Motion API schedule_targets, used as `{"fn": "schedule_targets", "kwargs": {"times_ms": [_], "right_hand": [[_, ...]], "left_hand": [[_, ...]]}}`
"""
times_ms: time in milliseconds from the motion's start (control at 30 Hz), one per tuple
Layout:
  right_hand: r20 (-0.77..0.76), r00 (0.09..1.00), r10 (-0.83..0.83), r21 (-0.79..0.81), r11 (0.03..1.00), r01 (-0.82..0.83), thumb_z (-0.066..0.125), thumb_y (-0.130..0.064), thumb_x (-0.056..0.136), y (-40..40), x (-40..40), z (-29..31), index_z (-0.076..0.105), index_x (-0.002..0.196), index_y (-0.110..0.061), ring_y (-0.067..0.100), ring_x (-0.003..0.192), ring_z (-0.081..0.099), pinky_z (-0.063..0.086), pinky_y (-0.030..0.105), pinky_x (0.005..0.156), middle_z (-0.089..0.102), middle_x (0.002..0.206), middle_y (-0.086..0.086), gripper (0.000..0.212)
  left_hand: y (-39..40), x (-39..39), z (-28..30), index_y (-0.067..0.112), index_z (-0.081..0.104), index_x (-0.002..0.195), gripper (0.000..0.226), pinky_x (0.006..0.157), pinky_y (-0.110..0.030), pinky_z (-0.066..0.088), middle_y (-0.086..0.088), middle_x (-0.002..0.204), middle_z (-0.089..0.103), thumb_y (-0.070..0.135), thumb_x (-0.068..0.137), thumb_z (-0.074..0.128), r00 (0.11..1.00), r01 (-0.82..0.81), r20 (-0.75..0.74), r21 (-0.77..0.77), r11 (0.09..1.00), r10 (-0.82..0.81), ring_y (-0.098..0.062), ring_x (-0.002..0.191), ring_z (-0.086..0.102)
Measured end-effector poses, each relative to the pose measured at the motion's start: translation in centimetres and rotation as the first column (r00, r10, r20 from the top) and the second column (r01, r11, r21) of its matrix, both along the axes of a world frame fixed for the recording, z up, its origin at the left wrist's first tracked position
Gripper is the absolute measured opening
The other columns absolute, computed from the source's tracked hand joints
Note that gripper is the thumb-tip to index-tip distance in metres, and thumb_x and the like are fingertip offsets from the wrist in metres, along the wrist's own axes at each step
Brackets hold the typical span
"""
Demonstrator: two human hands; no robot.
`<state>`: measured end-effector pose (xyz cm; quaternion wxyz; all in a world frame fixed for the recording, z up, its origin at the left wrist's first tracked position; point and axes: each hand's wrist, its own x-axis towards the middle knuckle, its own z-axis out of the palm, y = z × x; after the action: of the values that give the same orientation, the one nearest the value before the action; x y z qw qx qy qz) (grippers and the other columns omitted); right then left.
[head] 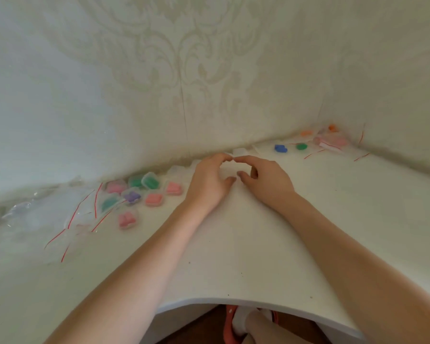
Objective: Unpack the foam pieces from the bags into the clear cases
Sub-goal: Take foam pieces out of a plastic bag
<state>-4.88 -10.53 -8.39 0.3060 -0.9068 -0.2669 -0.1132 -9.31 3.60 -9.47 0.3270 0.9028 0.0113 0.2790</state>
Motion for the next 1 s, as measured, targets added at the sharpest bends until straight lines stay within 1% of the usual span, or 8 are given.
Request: {"fn": "schedule_targets", "kwargs": {"times_ms": [100,167,400,533,633,733,833,1000], "right_hand": [[-0.129,0.987,0.096,0.27,0.961,-0.058,0.053,-0.029,0.094,0.6,-0.4,0.3,0.063,0.121,-0.028,0.004,0.058,0.043,0.034,0.01,0.057,0.048,0.066,-0.006,0.029],[-0.215,0.966,0.141,0.37,0.927,-0.053,0.055,-0.035,0.093,0.8,-0.9,0.5,0.066,0.115,-0.022,0.003,0.059,0.043,0.034,0.007,0.055,0.051,0.07,-0.004,0.028],[-0.277,0.95,0.143,0.411,0.911,-0.017,0.062,-0.046,0.086,0.5,-1.1,0.8,0.067,0.106,-0.021,0.001,0.057,0.044,0.032,0.008,0.053,0.048,0.067,-0.011,0.032],[-0.298,0.931,0.209,0.443,0.895,-0.059,0.055,-0.041,0.091,0.6,-1.5,0.9,0.07,0.091,-0.019,0.0,0.057,0.043,0.033,0.018,0.061,0.049,0.064,-0.011,0.027],[-0.317,0.931,0.181,0.444,0.896,-0.022,0.05,-0.034,0.094,0.7,-1.7,1.2,0.057,0.07,-0.008,0.007,0.056,0.04,0.031,0.025,0.061,0.044,0.059,-0.005,0.035],[-0.334,0.93,0.151,0.444,0.896,0.014,0.045,-0.03,0.095,0.8,-1.9,1.3,0.047,0.065,-0.01,0.006,0.051,0.038,0.03,0.021,0.055,0.043,0.061,0.001,0.035],[-0.406,0.905,0.127,0.501,0.859,0.105,0.039,-0.025,0.095,0.8,-1.6,1.6,0.054,0.065,-0.012,0.004,0.04,0.036,0.029,0.021,0.05,0.046,0.055,0.0,0.037],[-0.553,0.799,0.235,0.689,0.668,0.281,0.035,-0.027,0.098,0.1,-0.7,2.0,0.061,0.071,-0.014,0.012,0.041,0.029,0.023,0.024,0.044,0.043,0.051,0.0,0.04]], "left_hand": [[0.0,-0.3,0.4,0.01,0.058,0.114,0.046,0.091,-0.029,0.045,-0.003,0.111,0.058,0.005,0.071,0.073,0.985,0.027,0.167,0.007,1.0,-0.028,-0.018,0.104,0.056],[-0.3,-0.8,0.8,0.007,0.056,0.115,0.048,0.088,-0.025,0.044,-0.005,0.113,0.056,0.001,0.07,0.072,0.971,0.039,0.235,0.047,0.998,-0.049,-0.018,0.103,0.056],[-1.3,-1.3,1.1,0.006,0.055,0.117,0.045,0.081,-0.019,0.041,-0.006,0.118,0.056,0.004,0.075,0.071,0.967,0.049,0.249,0.026,0.998,-0.054,-0.013,0.099,0.055],[-0.9,-1.0,1.0,0.006,0.061,0.104,0.034,0.083,-0.033,0.049,-0.006,0.103,0.063,0.011,0.074,0.076,0.975,0.029,0.22,0.0,1.0,-0.028,-0.019,0.091,0.061],[-1.0,-0.8,0.9,0.007,0.065,0.106,0.037,0.084,-0.039,0.052,-0.007,0.101,0.065,0.01,0.071,0.078,0.973,0.054,0.224,0.001,0.999,-0.053,-0.021,0.09,0.062],[-1.0,-0.8,1.0,0.008,0.067,0.109,0.038,0.085,-0.041,0.052,-0.007,0.102,0.066,0.01,0.072,0.078,0.974,0.072,0.218,-0.018,0.997,-0.066,-0.022,0.091,0.063],[-1.2,-1.0,1.3,0.007,0.067,0.104,0.037,0.085,-0.034,0.054,-0.003,0.1,0.065,0.011,0.071,0.08,0.974,0.102,0.216,-0.118,0.988,-0.074,-0.018,0.089,0.064],[-2.0,-1.6,2.2,0.013,0.059,0.089,0.033,0.076,-0.018,0.054,0.003,0.09,0.064,0.004,0.067,0.082,0.978,0.175,0.182,-0.43,0.886,-0.105,-0.009,0.088,0.066]]}}
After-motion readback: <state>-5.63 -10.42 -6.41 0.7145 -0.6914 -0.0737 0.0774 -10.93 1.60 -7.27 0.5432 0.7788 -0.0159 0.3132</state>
